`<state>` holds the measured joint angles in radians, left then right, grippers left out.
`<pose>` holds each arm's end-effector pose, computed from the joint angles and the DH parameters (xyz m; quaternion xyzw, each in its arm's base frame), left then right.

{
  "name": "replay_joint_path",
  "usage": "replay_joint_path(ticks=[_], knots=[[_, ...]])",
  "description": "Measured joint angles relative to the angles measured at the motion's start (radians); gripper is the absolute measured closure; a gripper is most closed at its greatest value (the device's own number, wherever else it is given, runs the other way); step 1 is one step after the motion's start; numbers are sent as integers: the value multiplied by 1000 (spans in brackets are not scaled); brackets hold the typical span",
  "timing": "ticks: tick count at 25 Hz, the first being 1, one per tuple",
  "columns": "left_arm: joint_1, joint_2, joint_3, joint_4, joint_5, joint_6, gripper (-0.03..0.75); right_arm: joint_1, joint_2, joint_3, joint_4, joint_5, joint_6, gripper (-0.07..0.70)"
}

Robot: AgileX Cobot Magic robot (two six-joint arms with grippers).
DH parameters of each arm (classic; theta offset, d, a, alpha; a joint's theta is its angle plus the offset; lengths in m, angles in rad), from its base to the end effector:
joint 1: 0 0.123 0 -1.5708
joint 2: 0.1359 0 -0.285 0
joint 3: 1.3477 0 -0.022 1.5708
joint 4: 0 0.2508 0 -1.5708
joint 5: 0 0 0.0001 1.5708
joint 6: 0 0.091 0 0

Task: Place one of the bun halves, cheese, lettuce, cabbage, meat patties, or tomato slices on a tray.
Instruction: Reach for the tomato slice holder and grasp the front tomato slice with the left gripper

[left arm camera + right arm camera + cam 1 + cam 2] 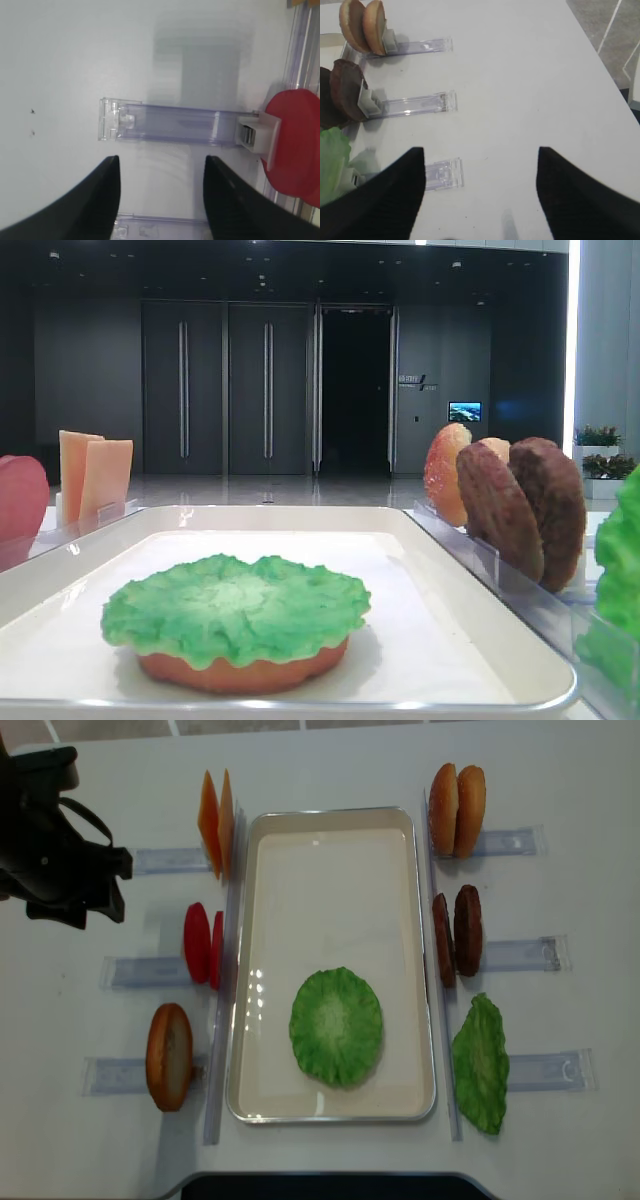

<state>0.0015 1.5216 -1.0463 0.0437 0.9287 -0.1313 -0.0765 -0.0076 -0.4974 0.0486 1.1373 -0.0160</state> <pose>0.2879 0.0036 0.2443 -0.0551 0.9902 0.0108 0.1276 -0.0088 0.0047 0.2705 0.0244 0.8708 0.0015 0.4911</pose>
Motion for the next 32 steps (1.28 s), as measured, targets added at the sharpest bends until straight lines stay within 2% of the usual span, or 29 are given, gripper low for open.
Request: replay_joint_path(ticks=[4, 8, 12, 17, 22, 32], knots=[[-5, 0, 0, -20, 0, 0, 307, 0, 0, 0, 0, 0, 0, 150], [-62, 0, 0, -25, 0, -5, 307, 0, 0, 0, 0, 0, 0, 150], [-134, 0, 0, 26, 0, -132, 307, 0, 0, 0, 0, 0, 0, 150], [-224, 1, 0, 53, 1, -176, 307, 1, 0, 0, 0, 0, 0, 150], [-314, 1, 0, 91, 1, -292, 307, 1, 0, 0, 0, 0, 0, 150], [-428, 1, 0, 119, -14, -402, 307, 1, 0, 0, 0, 0, 0, 150]])
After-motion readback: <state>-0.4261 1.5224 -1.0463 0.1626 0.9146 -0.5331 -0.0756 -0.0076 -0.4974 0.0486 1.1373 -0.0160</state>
